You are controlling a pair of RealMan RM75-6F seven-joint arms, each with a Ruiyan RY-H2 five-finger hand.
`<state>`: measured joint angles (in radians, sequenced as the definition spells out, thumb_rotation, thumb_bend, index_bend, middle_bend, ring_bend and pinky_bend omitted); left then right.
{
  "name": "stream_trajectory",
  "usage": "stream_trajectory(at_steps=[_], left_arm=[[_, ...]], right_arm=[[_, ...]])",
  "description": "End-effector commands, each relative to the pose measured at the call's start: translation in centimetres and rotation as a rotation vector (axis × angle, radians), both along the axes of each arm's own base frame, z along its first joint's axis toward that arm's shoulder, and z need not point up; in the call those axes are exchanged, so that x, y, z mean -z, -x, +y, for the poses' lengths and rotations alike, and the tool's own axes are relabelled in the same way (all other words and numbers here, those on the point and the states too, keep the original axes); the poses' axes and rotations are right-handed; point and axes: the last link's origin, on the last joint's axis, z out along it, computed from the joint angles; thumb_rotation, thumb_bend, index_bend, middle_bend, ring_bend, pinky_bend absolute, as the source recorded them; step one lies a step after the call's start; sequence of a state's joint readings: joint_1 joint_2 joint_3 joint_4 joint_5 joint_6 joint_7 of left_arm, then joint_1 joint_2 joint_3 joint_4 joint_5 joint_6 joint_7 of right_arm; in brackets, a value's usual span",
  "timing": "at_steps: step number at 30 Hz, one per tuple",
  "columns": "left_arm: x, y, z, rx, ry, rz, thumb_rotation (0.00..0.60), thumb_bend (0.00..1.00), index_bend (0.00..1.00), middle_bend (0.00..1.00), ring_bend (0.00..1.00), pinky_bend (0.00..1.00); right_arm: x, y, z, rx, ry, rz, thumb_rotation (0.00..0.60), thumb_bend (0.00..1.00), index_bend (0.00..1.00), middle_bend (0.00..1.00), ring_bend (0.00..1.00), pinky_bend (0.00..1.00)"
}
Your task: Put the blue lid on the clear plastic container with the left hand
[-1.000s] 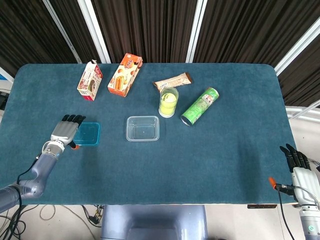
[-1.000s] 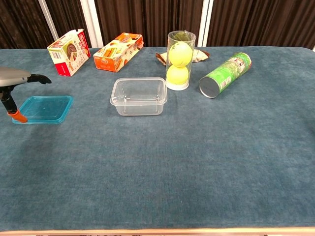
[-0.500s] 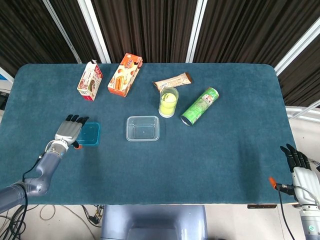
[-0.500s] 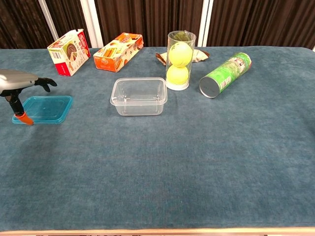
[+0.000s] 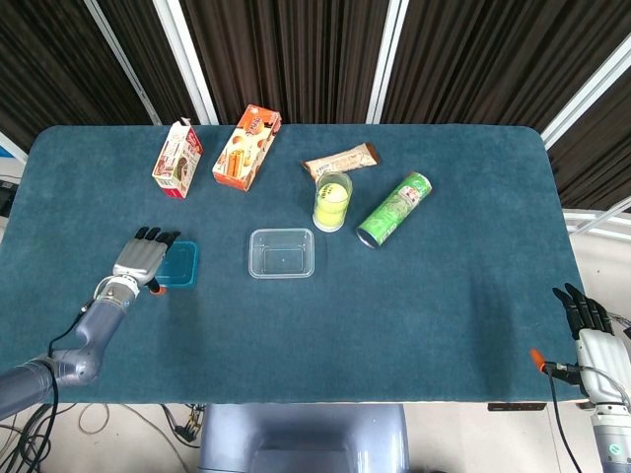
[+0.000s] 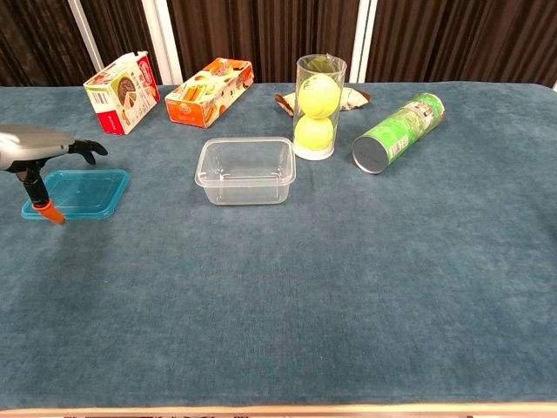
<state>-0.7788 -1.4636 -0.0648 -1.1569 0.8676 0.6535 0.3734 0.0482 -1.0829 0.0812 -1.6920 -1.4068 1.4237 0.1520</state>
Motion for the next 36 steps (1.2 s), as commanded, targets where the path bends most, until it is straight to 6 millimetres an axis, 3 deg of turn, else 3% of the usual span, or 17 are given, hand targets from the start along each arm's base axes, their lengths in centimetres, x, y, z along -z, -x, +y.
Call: stream_trajectory(at_steps=[1,36], left_arm=[[0.0,0.0,0.0,0.001,0.000,0.004,0.600,0.04,0.00,0.10,0.00,0.00],[1.0,0.1,0.6,-0.016,0.018,0.028,0.600,0.04,0.00,0.11,0.00,0.00]], right_arm=[[0.0,0.0,0.0,0.000,-0.001,0.000,0.600,0.29,0.10,0.00,0.00,0.00],[0.0,0.1,0.0,0.003,-0.001,-0.005,0.600,0.29,0.10,0.00,0.00,0.00]])
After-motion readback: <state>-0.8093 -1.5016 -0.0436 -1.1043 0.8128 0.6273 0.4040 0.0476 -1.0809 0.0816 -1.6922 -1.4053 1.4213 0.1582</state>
